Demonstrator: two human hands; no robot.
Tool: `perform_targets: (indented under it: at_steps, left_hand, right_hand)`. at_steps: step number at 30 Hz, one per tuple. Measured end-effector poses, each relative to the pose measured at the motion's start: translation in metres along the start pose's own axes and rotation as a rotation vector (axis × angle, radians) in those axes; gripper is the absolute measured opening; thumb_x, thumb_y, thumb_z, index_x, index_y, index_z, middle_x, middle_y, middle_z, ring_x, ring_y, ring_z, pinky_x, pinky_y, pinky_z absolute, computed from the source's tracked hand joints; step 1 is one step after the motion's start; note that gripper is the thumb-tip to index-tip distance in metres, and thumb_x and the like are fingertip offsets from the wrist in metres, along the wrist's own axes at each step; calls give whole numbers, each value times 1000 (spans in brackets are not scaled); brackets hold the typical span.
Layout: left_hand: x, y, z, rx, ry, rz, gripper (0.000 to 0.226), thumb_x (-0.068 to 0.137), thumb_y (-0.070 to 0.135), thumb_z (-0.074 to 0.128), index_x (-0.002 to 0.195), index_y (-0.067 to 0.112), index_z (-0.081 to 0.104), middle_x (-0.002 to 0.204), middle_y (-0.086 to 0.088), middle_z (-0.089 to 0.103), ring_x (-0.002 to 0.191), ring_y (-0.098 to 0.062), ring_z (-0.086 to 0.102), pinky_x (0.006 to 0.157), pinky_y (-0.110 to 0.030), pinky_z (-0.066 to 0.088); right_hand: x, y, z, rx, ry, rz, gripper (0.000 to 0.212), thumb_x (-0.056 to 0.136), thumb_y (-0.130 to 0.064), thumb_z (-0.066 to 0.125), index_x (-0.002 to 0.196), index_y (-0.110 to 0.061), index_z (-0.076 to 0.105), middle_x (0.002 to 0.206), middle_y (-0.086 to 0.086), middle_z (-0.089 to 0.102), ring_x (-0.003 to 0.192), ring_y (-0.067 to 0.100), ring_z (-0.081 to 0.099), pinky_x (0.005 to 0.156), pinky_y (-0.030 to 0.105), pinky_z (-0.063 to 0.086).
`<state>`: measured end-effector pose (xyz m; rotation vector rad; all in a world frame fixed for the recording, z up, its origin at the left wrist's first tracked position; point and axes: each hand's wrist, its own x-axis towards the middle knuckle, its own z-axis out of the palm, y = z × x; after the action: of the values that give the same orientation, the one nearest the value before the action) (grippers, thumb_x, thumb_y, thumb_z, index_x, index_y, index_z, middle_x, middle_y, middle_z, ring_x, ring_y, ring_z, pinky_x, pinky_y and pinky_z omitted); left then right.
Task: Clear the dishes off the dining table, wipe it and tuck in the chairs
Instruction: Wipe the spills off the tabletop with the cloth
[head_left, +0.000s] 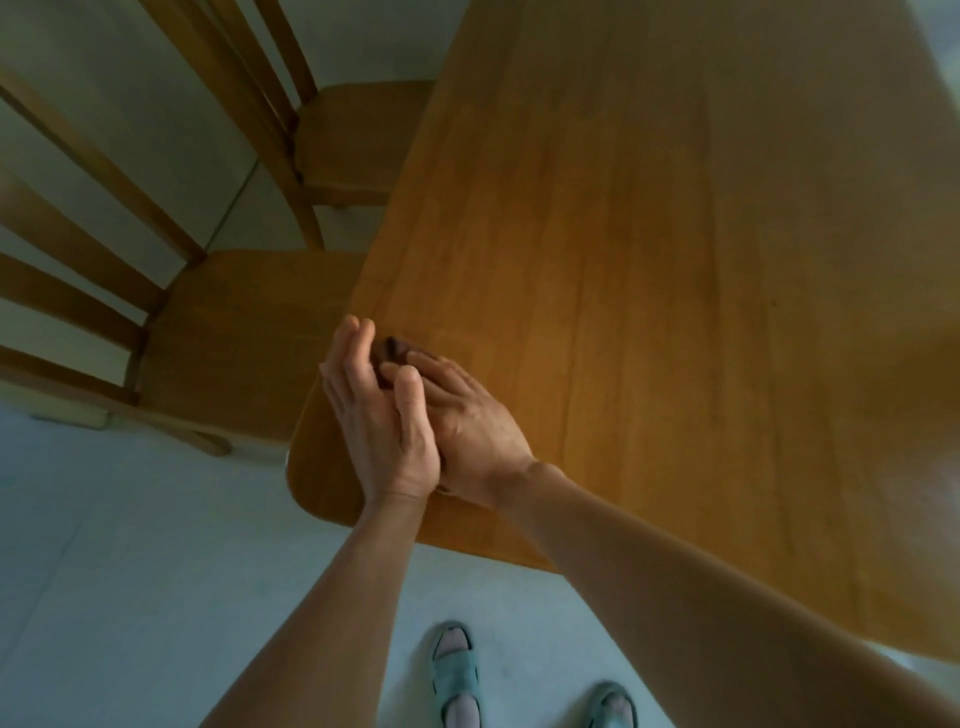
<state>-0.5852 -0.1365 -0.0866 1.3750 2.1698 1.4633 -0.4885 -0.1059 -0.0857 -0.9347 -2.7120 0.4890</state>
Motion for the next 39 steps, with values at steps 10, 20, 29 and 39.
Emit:
perform_targets:
  at_steps: [10, 20, 29, 39]
  left_hand:
    - [-52, 40, 30, 151, -277, 105, 58, 97, 47, 28, 137, 12, 51, 142, -10, 51, 127, -24, 46, 97, -12, 27]
    - [-150, 155, 147, 30, -523, 166, 57, 98, 47, 27, 137, 13, 51, 143, -8, 51, 132, -22, 44, 107, -28, 34]
    - [-169, 205, 223, 263, -574, 197, 66, 95, 56, 16, 140, 22, 50, 152, 2, 42, 143, -18, 31, 119, -43, 21]
    - [-172, 206, 232, 436, -543, 287, 68, 96, 61, 17, 142, 23, 49, 155, 3, 38, 146, -16, 27, 122, -42, 14]
  right_hand:
    - [-125, 23, -16, -1, 169, 165, 45, 101, -34, 42, 144, -21, 50, 152, 0, 45, 146, 23, 31, 117, 43, 28]
    - [-291, 114, -76, -92, 306, 477, 40, 100, -32, 46, 138, -24, 57, 149, -2, 47, 144, 21, 36, 116, 43, 32]
    - [-408, 196, -124, -159, 430, 716, 40, 95, -27, 53, 133, -20, 61, 148, 1, 50, 142, 23, 38, 112, 48, 35]
    - [-402, 309, -174, -161, 467, 934, 45, 98, -32, 44, 141, -20, 52, 154, 3, 41, 143, 26, 29, 115, 48, 31]
